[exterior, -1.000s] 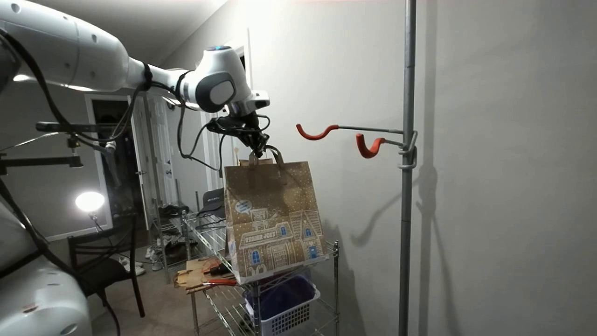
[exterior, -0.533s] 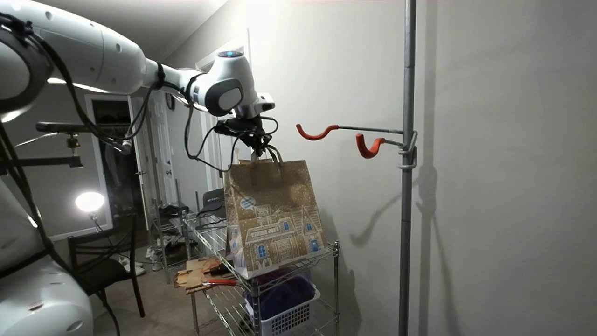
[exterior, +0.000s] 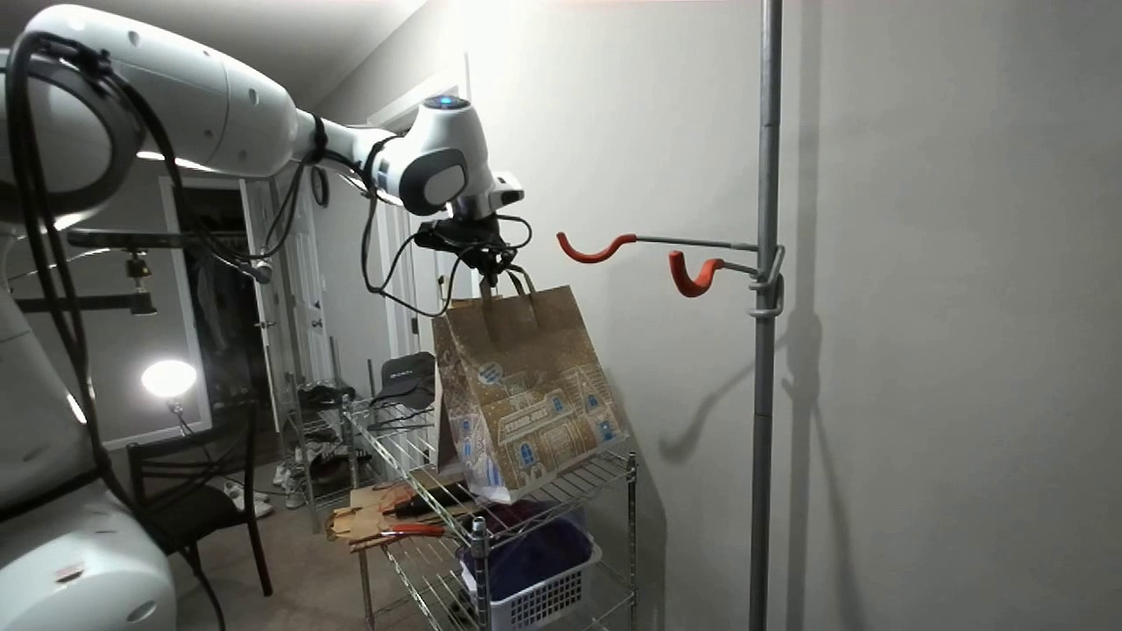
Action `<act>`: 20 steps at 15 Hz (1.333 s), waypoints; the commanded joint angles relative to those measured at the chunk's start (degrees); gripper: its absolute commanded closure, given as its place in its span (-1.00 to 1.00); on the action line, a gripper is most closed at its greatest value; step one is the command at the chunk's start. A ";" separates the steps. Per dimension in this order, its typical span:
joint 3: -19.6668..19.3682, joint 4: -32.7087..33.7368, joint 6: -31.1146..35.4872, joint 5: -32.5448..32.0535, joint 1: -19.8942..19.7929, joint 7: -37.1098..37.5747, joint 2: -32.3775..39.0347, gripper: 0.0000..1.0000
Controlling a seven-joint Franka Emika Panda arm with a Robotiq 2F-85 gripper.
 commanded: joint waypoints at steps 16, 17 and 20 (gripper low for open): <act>0.12 -0.65 -0.91 0.74 -3.05 6.76 -1.78 -0.29; 0.15 -0.68 -0.89 0.50 -3.13 7.00 -1.88 -0.43; 0.75 -0.82 -0.97 -2.15 -3.80 9.48 -2.57 -0.81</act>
